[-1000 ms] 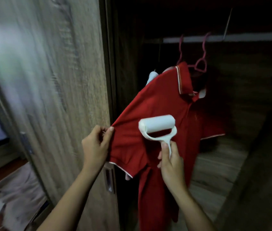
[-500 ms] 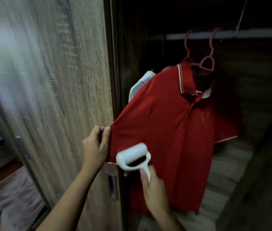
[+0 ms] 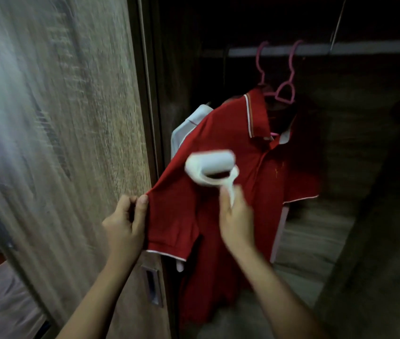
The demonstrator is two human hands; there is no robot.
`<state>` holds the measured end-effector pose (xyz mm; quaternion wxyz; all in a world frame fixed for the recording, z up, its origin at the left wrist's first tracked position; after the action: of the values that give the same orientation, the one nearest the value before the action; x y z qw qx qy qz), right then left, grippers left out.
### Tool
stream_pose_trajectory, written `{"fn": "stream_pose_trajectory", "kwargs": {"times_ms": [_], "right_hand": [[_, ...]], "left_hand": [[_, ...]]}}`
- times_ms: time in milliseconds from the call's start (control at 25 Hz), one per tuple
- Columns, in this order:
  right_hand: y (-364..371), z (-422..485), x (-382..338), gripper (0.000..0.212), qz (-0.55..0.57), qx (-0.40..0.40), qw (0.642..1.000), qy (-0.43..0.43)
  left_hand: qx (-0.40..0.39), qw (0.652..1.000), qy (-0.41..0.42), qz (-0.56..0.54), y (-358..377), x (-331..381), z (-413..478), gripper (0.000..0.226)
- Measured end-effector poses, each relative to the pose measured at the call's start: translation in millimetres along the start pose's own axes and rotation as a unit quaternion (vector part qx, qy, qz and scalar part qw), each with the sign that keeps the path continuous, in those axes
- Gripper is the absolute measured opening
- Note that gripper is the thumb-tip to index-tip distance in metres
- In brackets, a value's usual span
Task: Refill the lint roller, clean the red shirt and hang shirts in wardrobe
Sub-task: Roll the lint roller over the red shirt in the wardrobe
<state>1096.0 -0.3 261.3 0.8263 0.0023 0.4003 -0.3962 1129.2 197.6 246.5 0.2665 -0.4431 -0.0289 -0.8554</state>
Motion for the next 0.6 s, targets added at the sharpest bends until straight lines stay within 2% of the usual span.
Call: {"fn": "stream_pose_trajectory", "kwargs": {"times_ms": [80,120,160,280,320,400,440,520,560,600], "right_hand": [[-13,42,2,0.025,-0.016,0.06,0.998,-0.03],[-12,39,9,0.026,-0.024,0.056,0.997,-0.037],[-6,18,22,0.029,-0.035,0.026,0.998,-0.042],[11,-77,63,0.054,-0.048,-0.143,0.988,0.04],[10,-85,73,0.049,-0.057,-0.149,0.986,0.043],[3,-51,73,0.021,-0.064,-0.109,0.991,0.037],[-3,-23,69,0.016,-0.063,-0.067,0.995,0.025],[-11,14,58,0.021,-0.06,0.012,0.998,-0.007],[-7,11,62,0.025,-0.067,0.014,0.998,-0.01],[-1,-7,71,0.029,-0.072,-0.021,0.997,0.005]], "left_hand": [[-0.002,1.0,-0.002,-0.002,0,0,0,0.037],[-0.002,1.0,-0.003,-0.001,0,0,0,0.037],[-0.003,1.0,-0.003,-0.001,0,0,1,0.038],[-0.009,1.0,-0.003,-0.005,-1,-3,3,0.041],[-0.007,1.0,-0.004,-0.005,-1,-3,3,0.04],[-0.005,1.0,-0.002,0.004,-1,-2,3,0.038],[-0.004,1.0,-0.003,0.007,-1,-1,2,0.037],[-0.001,1.0,-0.009,0.005,0,-1,1,0.035],[-0.001,1.0,-0.012,0.0,0,-2,1,0.034],[-0.002,1.0,-0.014,-0.004,1,-2,1,0.033]]}}
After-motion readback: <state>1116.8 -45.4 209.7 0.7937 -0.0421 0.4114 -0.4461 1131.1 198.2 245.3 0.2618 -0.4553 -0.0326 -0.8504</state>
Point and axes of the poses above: each hand's wrist, its own z-axis towards the middle knuckle, its own y-axis out of the palm, x = y × z, the point moved 1 cm from there along z, towards the middle knuckle, and after that the axes turned 12 degrees about -y, right-handed, at the moved point
